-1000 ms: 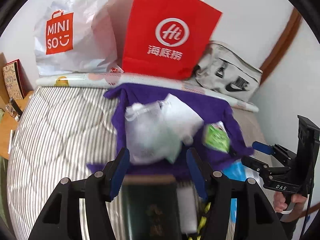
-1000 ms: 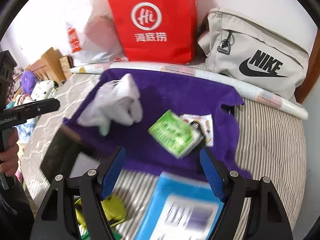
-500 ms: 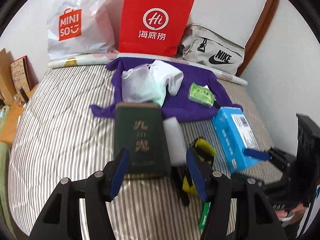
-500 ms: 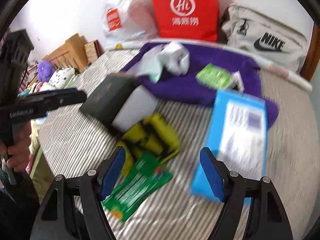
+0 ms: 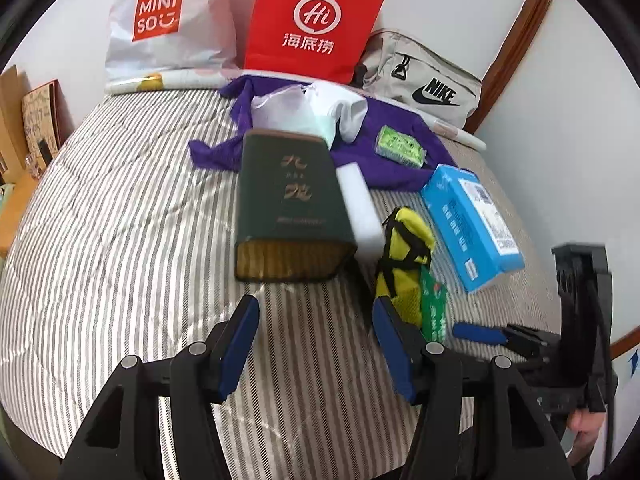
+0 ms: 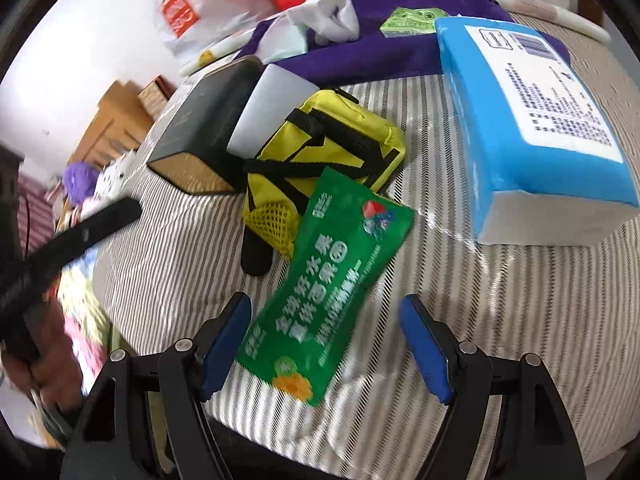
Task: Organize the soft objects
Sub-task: 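Grasp the green snack packet with the right tool while the left tool grasps the yellow-black mesh pouch, then carry the snack packet and yellow pouch over the purple towel with both tools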
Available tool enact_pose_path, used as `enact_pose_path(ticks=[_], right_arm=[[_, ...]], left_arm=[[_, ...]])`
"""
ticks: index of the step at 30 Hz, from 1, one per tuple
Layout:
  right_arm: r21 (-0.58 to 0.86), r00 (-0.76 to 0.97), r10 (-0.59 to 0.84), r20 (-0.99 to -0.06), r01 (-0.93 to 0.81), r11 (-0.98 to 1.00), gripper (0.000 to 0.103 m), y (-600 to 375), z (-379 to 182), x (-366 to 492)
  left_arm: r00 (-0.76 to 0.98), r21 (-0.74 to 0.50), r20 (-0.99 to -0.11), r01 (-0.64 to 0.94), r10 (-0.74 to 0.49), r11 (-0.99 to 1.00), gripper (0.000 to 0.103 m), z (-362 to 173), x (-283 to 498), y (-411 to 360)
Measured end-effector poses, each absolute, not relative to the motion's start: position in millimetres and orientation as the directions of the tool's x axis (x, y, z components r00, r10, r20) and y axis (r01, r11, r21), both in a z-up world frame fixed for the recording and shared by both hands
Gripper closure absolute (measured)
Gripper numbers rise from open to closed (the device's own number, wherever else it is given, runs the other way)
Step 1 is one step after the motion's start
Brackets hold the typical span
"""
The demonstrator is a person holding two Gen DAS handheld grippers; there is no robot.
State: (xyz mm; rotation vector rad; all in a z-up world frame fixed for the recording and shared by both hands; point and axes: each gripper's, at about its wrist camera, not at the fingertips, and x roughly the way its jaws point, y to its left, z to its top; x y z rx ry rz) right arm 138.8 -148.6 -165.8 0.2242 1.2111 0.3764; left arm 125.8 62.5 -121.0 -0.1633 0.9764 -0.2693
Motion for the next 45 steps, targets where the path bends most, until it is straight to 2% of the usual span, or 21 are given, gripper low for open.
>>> enact_pose_path(ticks=[3, 6, 8, 10, 12, 18, 30, 32, 34, 37, 45], right_arm=[[0.342, 0.349, 0.372, -0.86, -0.146, 0.928, 0.028, -140, -166, 140], [0.255, 0.403, 0.297, -0.866, -0.156, 0.954, 0.055, -134, -165, 139], [0.245, 0.414, 0.303, -0.858, -0.188, 0.951, 0.06, -138, -164, 139], [0.255, 0.417, 0.322, -0.85, -0.208, 0.944, 0.073, -145, -165, 134], [0.279, 0.412, 0.346, -0.843, -0.214, 0.936, 0.075, -156, -165, 130], [0.229, 0.44, 0.311, -0.842, -0.231, 0.946, 0.077, -179, -164, 108], [0.164, 0.471, 0.256, -0.844, -0.228, 0.96, 0.078, -216, -162, 79], [0.156, 0.479, 0.249, -0.842, -0.226, 0.962, 0.078, -219, -161, 80], [0.155, 0.485, 0.243, -0.84, -0.216, 0.964, 0.078, -226, -160, 81], [0.149, 0.49, 0.227, -0.842, -0.194, 0.97, 0.078, -234, -161, 83], [0.139, 0.505, 0.208, -0.838, -0.173, 0.975, 0.078, -245, -162, 90]], left_arm=[[0.527, -0.272, -0.794, 0.139, -0.304, 0.952, 0.046, -127, 123, 68], [0.514, -0.295, -0.793, 0.143, -0.326, 0.945, 0.046, -132, 123, 67], [0.508, -0.287, -0.795, 0.164, -0.331, 0.944, 0.046, -134, 124, 60], [0.498, -0.283, -0.796, 0.195, -0.343, 0.939, 0.046, -138, 125, 48], [0.479, -0.295, -0.794, 0.233, -0.373, 0.927, 0.046, -142, 128, 35], [0.489, -0.283, -0.777, 0.292, -0.397, 0.914, 0.046, -146, 132, 2], [0.506, -0.172, -0.81, 0.277, -0.295, 0.946, 0.047, -167, 153, -42], [0.511, -0.16, -0.813, 0.264, -0.278, 0.951, 0.053, -169, 157, -44], [0.523, -0.143, -0.81, 0.263, -0.265, 0.954, 0.065, -168, 157, -46], [0.521, -0.143, -0.808, 0.28, -0.276, 0.949, 0.069, -167, 157, -47], [0.512, -0.217, -0.787, 0.292, -0.344, 0.932, 0.07, -155, 131, -27]])
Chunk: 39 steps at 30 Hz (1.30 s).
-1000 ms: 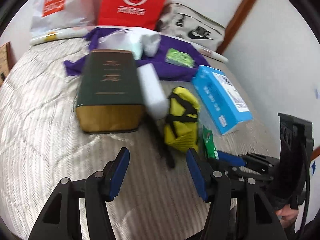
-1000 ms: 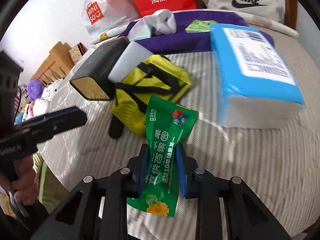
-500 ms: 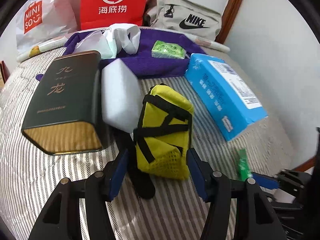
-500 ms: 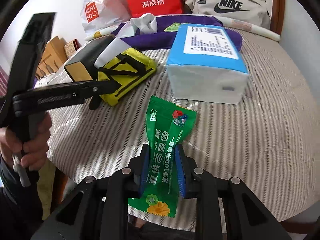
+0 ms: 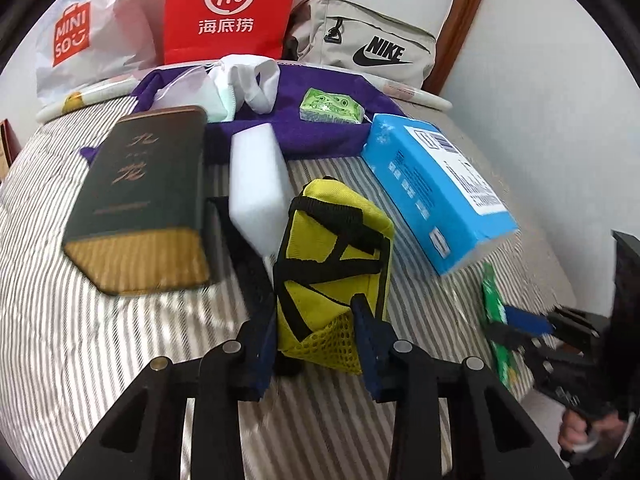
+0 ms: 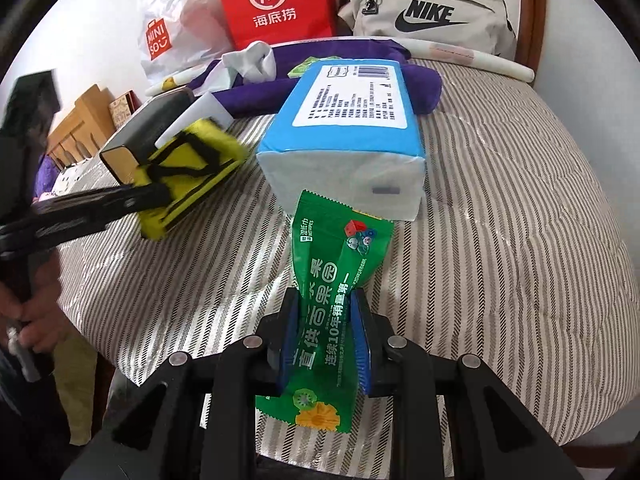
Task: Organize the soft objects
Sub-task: 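Carry the snack packet and yellow pouch over the purple towel with both tools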
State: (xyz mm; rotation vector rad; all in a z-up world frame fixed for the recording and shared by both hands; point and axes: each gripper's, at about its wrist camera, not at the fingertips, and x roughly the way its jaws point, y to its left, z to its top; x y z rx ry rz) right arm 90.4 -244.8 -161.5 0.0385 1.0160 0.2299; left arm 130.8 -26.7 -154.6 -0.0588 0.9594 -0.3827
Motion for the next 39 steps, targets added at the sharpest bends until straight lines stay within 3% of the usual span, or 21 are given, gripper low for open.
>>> enact_pose_path(ticks=[18, 39], right_arm=[[0.135, 0.531, 0.207, -0.822, -0.171, 0.976, 0.078, -244, -153, 84], [0.153, 0.593, 0.263, -0.761, -0.229, 0.961, 0.078, -240, -87, 103]], left_arm=[[0.552, -0.257, -0.78, 0.148, -0.296, 0.955, 0.07, -151, 74, 60], [0.613, -0.301, -0.731, 0.102, -0.298, 0.948, 0.07, -98, 87, 89]])
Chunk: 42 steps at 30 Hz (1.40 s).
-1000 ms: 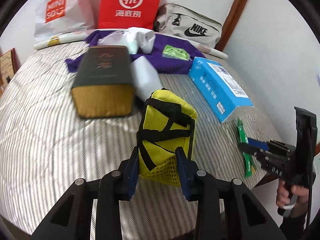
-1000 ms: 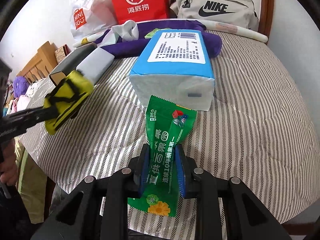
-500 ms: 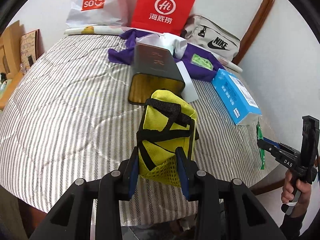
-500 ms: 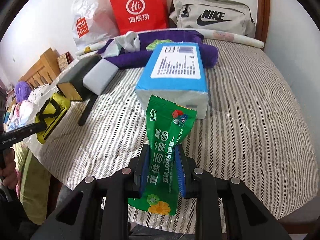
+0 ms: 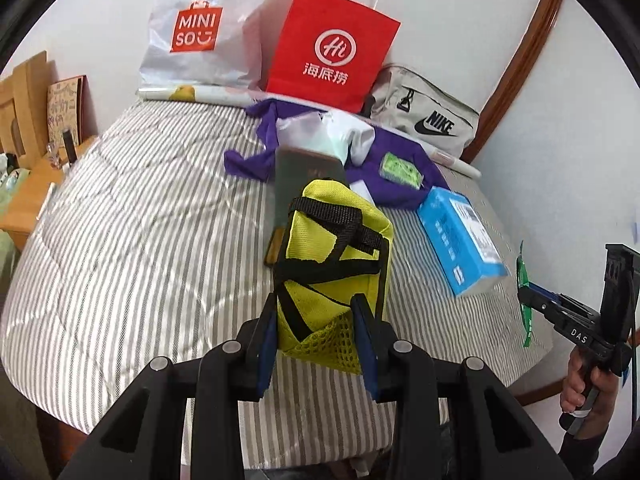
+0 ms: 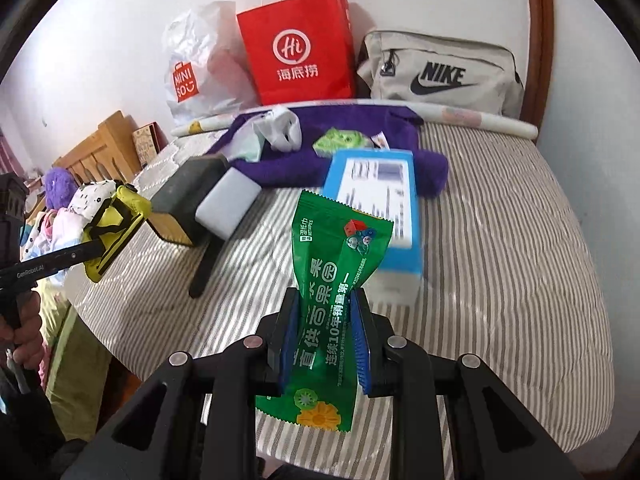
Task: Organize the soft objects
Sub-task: 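Carry the snack packet and yellow pouch over the purple towel with both tools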
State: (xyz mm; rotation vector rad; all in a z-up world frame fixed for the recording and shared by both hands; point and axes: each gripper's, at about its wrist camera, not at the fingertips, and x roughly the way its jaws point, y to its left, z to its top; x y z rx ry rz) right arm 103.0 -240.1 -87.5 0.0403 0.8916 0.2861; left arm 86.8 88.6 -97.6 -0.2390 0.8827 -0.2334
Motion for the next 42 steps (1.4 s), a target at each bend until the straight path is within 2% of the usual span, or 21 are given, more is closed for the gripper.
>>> enact_pose_path(ticks=[24, 42], right_arm=[[0.145, 0.581, 0.281, -0.764, -0.269, 0.952, 0.078, -244, -61, 198], [0.135, 0.59, 0.263, -0.763, -0.253, 0.958, 0.078, -241, -55, 271]], left_arm=[[0.664, -0.277, -0.7, 0.087, -0.263, 0.957, 0.07, -58, 168, 82], [0.633, -0.292, -0.716, 0.113, -0.295, 0.95, 0.07, -58, 240, 73]])
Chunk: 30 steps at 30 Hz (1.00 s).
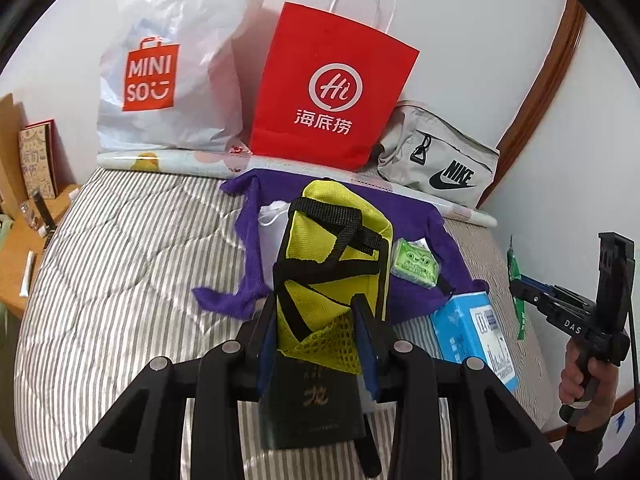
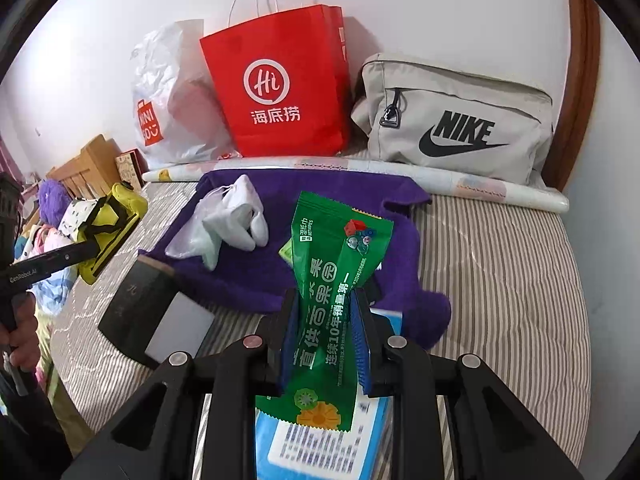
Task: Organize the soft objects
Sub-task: 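Carry the snack packet and yellow pouch over the purple towel with both tools, then lower and release the snack packet with the right tool while the left tool releases the yellow pouch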
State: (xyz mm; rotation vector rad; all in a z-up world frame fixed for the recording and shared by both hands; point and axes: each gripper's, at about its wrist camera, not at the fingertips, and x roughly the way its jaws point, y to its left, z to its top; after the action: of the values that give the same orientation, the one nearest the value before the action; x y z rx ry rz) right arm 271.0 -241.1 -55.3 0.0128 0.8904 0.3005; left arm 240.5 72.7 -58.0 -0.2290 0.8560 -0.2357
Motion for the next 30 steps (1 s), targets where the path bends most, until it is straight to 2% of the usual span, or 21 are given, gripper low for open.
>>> enact_pose_path(ticks=[18, 30], right_arm=[[0.093, 0.548, 0.266, -0.793, -0.322, 0.942, 0.078, -217, -77, 367], [0.065, 0.479, 0.249, -0.842, -0.369, 0.927, 0.078, -202, -110, 412]], left_arm=[[0.596, -0.291, -0.746, 0.109, -0.297, 0.95, 0.069, -70, 312, 61], [0.521, -0.345, -0.774, 0.127, -0.359, 0.93, 0.069, -89, 356, 51]])
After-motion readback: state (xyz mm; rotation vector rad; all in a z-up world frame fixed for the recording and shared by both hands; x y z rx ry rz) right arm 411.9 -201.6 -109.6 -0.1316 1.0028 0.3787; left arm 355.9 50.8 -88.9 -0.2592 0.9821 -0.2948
